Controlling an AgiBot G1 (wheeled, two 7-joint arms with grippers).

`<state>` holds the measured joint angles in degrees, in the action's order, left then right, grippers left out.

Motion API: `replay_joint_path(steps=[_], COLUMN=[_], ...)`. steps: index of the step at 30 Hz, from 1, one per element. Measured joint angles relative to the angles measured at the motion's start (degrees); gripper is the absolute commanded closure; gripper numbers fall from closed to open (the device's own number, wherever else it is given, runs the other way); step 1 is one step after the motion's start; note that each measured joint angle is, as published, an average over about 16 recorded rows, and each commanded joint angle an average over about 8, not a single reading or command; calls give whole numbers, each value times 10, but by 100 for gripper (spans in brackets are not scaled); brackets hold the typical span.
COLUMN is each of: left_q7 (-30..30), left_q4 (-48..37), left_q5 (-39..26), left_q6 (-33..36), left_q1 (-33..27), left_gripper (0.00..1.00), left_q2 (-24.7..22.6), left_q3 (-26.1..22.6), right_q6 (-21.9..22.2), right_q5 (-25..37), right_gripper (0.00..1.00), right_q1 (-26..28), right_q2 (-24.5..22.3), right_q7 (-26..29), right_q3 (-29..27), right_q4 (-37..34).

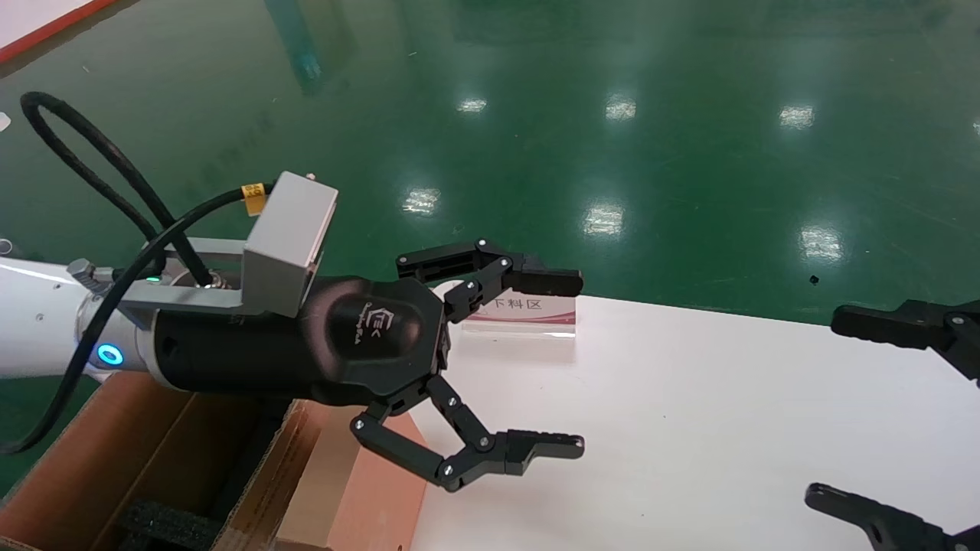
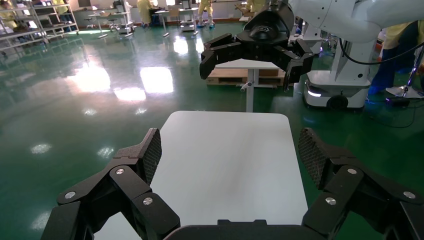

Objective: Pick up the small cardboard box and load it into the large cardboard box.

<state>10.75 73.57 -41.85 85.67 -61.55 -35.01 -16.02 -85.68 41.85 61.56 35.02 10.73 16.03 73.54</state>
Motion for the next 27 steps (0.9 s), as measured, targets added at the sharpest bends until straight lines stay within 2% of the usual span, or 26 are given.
replay_joint_path(steps=[18, 23, 27], left_q7=[9, 42, 95], left_q4=[-3, 4, 14], left_q5=[-6, -36, -88], left_q6=[-5, -13, -11], left_q1=[0, -12, -43], left_gripper=[0, 0, 0], left_q2=[6, 18, 29], left_q3=[-2, -16, -41], right_q6=[0, 0, 0], right_q5=[0, 0, 0], right_gripper=[0, 0, 0], right_q1=[0, 0, 0], right_q2=[0, 0, 0], right_q7=[0, 0, 0], right_q3=[0, 0, 1], right_q4=[0, 0, -1])
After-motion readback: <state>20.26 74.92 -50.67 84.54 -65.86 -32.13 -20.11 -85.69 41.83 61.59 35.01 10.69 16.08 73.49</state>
